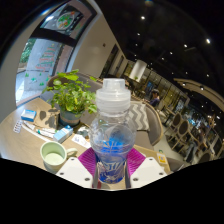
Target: Pour water
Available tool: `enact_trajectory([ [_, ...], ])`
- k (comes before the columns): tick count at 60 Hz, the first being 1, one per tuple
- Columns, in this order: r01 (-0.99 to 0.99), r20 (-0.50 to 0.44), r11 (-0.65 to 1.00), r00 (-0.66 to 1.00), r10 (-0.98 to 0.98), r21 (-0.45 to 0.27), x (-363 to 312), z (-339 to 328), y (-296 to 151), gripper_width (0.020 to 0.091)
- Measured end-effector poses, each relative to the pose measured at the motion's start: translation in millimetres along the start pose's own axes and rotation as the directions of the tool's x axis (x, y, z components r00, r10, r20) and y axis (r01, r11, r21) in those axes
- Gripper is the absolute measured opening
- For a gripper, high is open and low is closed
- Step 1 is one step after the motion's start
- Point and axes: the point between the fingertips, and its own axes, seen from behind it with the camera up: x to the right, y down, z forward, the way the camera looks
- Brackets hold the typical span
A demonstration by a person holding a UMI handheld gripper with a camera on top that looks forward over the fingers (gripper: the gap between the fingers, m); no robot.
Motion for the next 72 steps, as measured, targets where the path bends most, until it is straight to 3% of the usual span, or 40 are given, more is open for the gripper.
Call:
enact_trajectory([
  [13, -0.324, 0.131, 0.946, 0.937, 0.324, -0.025, -23, 27, 52, 0.0368],
  [27, -0.383, 0.161, 0.92, 0.906, 0.392, -0.081, -58, 45, 105, 0.0375],
  [35, -0.399, 0.141, 0.916, 0.906, 0.399, -0.026, -57, 39, 107, 0.0379],
  [38, -0.409, 0.136, 0.912, 0.903, 0.408, -0.028, -53, 40, 103, 0.0402],
  [46, -0.413, 0.125, 0.908, 0.9, 0.419, -0.071, -52, 39, 106, 0.0561],
  [48, -0.413, 0.12, 0.906, 0.898, 0.423, -0.094, -52, 37, 108, 0.0662],
  [51, -0.409, 0.116, 0.905, 0.899, 0.422, -0.12, -53, 30, 107, 0.087],
  [54, -0.393, 0.094, 0.909, 0.908, 0.407, -0.14, -49, 17, 106, 0.0829],
  [57, -0.379, 0.071, 0.913, 0.917, 0.393, -0.15, -45, -1, 104, 0.0865],
  [72, -0.389, -0.023, 0.889, 0.918, 0.395, -0.243, -50, -128, 82, 0.0851],
])
